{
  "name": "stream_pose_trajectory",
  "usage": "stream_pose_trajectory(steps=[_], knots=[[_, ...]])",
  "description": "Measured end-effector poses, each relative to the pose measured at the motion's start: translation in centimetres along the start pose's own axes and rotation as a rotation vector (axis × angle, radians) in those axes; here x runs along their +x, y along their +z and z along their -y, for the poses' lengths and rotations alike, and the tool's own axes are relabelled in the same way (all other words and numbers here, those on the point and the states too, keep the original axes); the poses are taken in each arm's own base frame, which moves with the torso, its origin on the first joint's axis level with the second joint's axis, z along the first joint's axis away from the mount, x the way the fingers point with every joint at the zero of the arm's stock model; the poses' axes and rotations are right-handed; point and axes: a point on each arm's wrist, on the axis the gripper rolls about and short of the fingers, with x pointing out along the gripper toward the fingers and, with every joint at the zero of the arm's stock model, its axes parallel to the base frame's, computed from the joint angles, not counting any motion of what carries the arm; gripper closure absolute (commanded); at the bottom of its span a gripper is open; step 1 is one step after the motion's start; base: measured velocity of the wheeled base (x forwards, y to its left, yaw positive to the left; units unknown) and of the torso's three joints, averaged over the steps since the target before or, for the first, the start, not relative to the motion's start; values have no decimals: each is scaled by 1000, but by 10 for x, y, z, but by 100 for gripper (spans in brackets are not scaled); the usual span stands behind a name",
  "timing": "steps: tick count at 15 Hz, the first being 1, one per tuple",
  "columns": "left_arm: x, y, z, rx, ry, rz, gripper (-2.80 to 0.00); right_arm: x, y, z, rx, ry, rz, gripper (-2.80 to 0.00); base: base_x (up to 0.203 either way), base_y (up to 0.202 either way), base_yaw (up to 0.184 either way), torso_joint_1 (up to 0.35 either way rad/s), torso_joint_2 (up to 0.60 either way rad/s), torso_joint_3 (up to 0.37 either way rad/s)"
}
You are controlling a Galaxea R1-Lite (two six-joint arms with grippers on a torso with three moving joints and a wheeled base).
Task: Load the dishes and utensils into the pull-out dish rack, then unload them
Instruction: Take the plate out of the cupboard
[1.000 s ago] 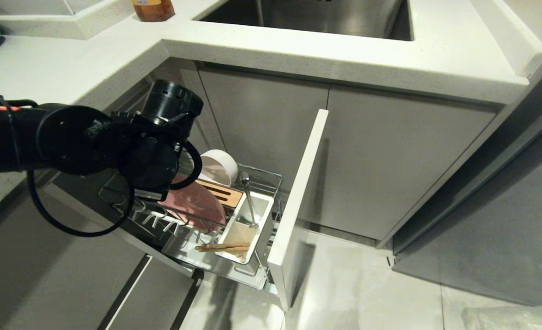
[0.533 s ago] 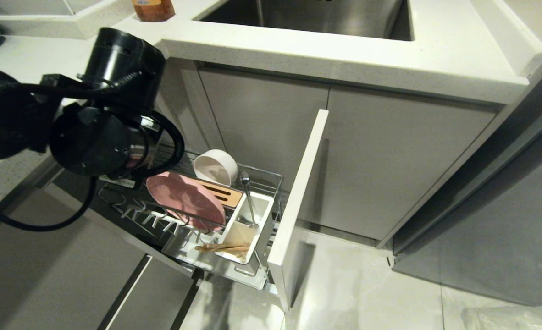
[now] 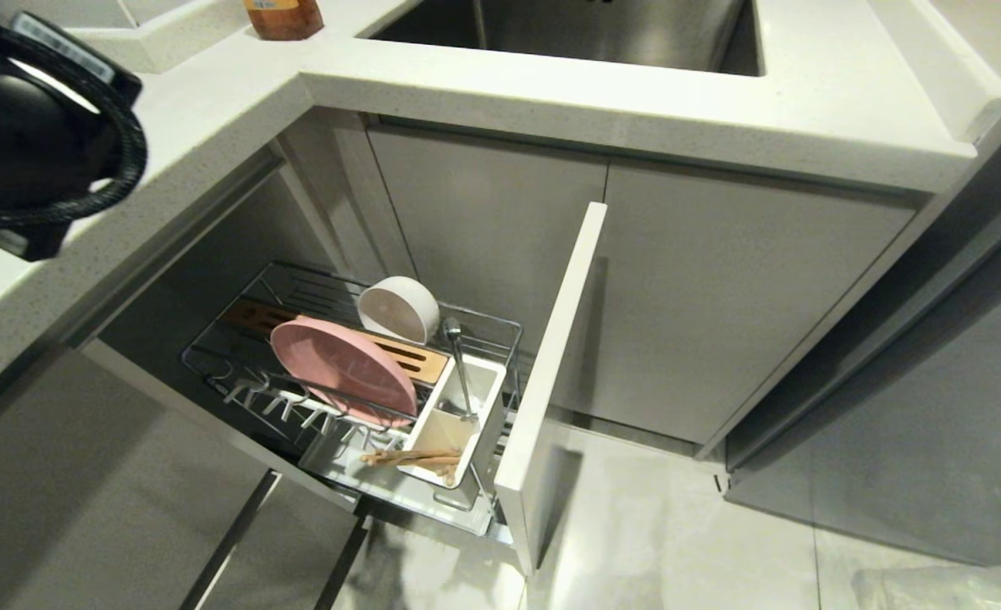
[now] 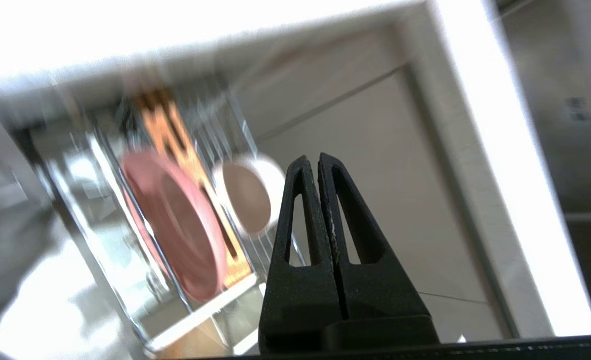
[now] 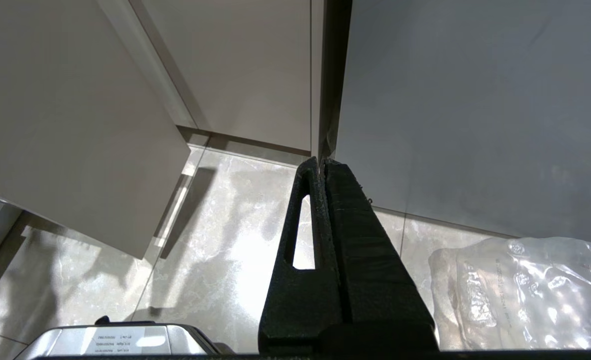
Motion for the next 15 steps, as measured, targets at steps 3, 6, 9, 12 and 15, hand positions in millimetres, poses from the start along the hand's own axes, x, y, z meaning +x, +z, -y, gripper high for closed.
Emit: stream_pose_trajectory(steps=[3,6,9,12,15], knots=[[-30,47,-17,110,-57,67,0,0,0,0,0,0,0,0,0,0,0,0,0,0],[-64,87,-43,217,-159,106,0,0,0,0,0,0,0,0,0,0,0,0,0,0],[-109,103,-74,385,-276,126,0,0,0,0,0,0,1,0,0,0,0,0,0,0],[-149,94,-108,492,-352,106,0,0,0,0,0,0,0,0,0,0,0,0,0,0],[-177,65,-151,610,-367,116,0,0,0,0,0,0,0,0,0,0,0,0,0,0]])
